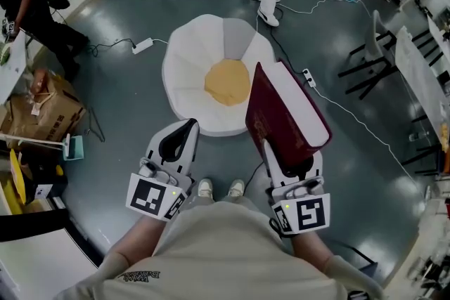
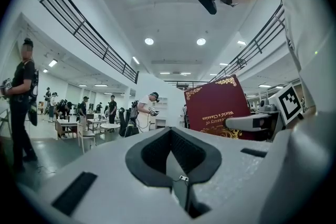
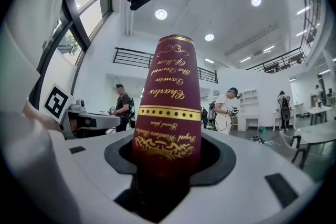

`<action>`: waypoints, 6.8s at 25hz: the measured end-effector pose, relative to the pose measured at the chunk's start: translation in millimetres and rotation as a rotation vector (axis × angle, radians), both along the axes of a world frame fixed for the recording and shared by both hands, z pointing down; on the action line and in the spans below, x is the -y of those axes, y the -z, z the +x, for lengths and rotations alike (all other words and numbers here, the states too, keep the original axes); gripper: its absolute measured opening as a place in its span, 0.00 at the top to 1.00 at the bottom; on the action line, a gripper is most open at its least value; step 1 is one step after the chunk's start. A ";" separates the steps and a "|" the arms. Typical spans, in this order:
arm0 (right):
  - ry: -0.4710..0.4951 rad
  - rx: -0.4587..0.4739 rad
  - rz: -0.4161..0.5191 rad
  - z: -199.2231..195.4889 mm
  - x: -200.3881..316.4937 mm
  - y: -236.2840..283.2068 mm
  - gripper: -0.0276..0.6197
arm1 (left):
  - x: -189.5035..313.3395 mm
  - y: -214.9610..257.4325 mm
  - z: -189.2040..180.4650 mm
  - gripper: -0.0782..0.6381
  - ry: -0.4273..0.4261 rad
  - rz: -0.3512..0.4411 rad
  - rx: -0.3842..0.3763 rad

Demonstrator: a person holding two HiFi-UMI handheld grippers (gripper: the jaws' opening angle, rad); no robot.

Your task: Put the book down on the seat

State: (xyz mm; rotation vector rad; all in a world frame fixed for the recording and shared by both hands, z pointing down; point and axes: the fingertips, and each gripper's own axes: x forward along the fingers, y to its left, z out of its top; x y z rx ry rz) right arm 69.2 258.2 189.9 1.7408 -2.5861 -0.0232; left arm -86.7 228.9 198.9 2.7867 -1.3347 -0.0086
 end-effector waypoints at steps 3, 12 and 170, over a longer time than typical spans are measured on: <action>-0.002 0.002 0.000 5.7 1.2 -1.5 0.61 | 2.3 -1.0 3.9 0.89 0.002 -0.001 0.002; 0.001 0.017 -0.005 30.8 -6.4 -5.7 0.61 | -1.0 3.7 23.2 0.88 0.020 0.016 -0.001; 0.206 0.102 -0.915 -21.2 549.8 -847.8 0.60 | 519.1 -804.9 42.3 0.88 -0.027 -0.439 0.081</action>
